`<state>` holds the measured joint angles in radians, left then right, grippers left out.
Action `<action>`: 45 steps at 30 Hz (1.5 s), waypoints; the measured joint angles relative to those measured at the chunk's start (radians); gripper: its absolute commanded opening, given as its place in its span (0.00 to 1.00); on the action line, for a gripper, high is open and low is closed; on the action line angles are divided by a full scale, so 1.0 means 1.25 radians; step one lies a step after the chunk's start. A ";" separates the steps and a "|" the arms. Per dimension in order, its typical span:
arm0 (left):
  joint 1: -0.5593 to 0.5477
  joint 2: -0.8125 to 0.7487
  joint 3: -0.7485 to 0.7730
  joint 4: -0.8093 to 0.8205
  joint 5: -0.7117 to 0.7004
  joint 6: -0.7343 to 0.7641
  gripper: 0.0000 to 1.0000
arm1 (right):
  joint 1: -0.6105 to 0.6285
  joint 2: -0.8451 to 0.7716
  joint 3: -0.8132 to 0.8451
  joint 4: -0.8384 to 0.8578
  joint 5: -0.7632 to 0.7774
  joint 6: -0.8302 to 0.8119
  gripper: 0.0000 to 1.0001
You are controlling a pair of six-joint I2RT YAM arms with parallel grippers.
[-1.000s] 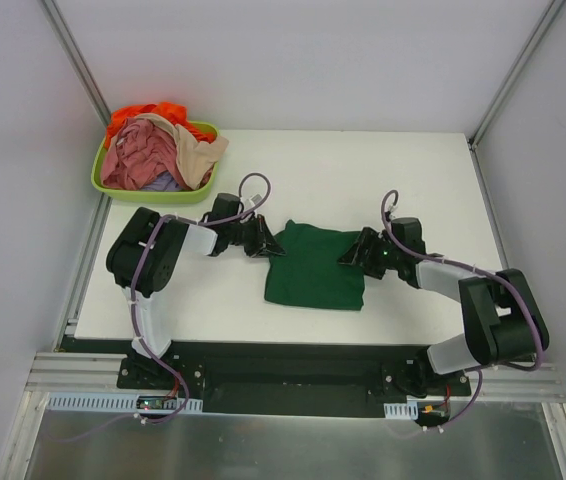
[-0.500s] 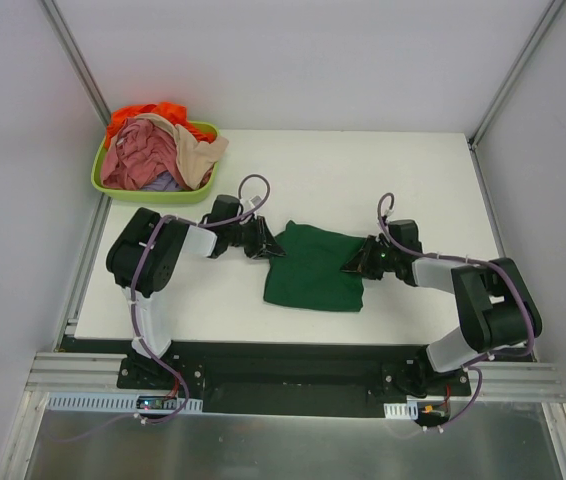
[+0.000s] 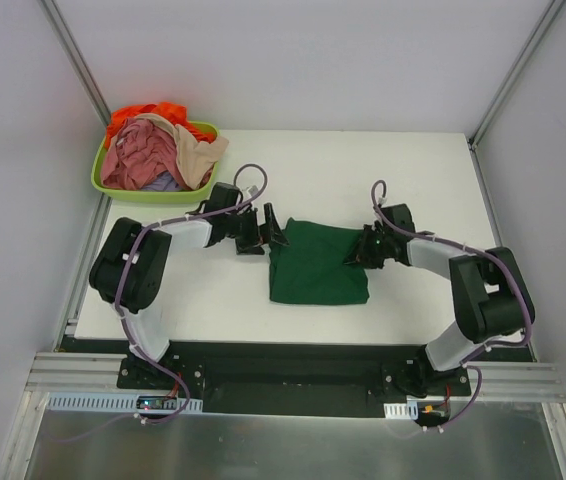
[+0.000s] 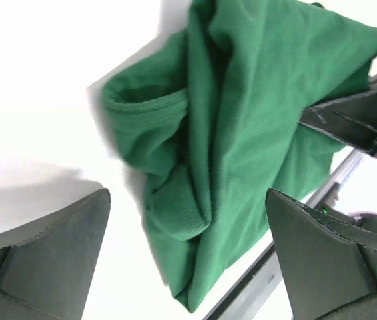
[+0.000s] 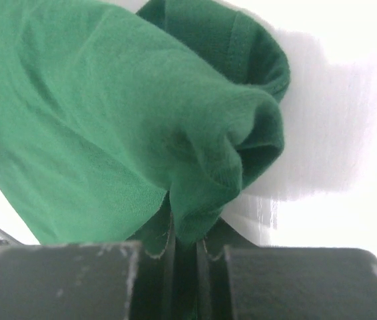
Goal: Fold and stack the t-shirts
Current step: Put the neatly folded tshirt into the corner of the board with the right arm
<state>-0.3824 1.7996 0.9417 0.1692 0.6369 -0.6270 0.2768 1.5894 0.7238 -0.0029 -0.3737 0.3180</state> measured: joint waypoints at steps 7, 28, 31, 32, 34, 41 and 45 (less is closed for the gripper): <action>0.000 -0.081 0.015 -0.175 -0.188 0.055 0.99 | 0.003 0.111 0.229 -0.161 0.122 -0.073 0.00; 0.000 -0.187 0.043 -0.283 -0.369 0.110 0.99 | -0.260 0.639 1.151 -0.490 0.363 -0.404 0.00; 0.000 -0.187 0.060 -0.284 -0.375 0.117 0.99 | -0.286 0.688 1.218 -0.495 0.373 -0.434 0.01; 0.000 -0.187 0.067 -0.287 -0.377 0.118 0.99 | -0.292 0.698 1.231 -0.495 0.373 -0.440 0.01; 0.000 -0.186 0.079 -0.291 -0.380 0.120 0.99 | -0.303 0.710 1.240 -0.489 0.369 -0.450 0.00; 0.000 -0.175 0.110 -0.296 -0.387 0.122 0.99 | -0.317 0.739 1.250 -0.430 0.331 -0.486 0.01; 0.000 -0.173 0.110 -0.304 -0.388 0.122 0.99 | -0.317 0.764 1.277 -0.394 0.331 -0.495 0.00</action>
<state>-0.3824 1.5829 1.0786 -0.2108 0.1516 -0.4740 -0.1196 2.5446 2.3207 -0.4957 0.0395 -0.3012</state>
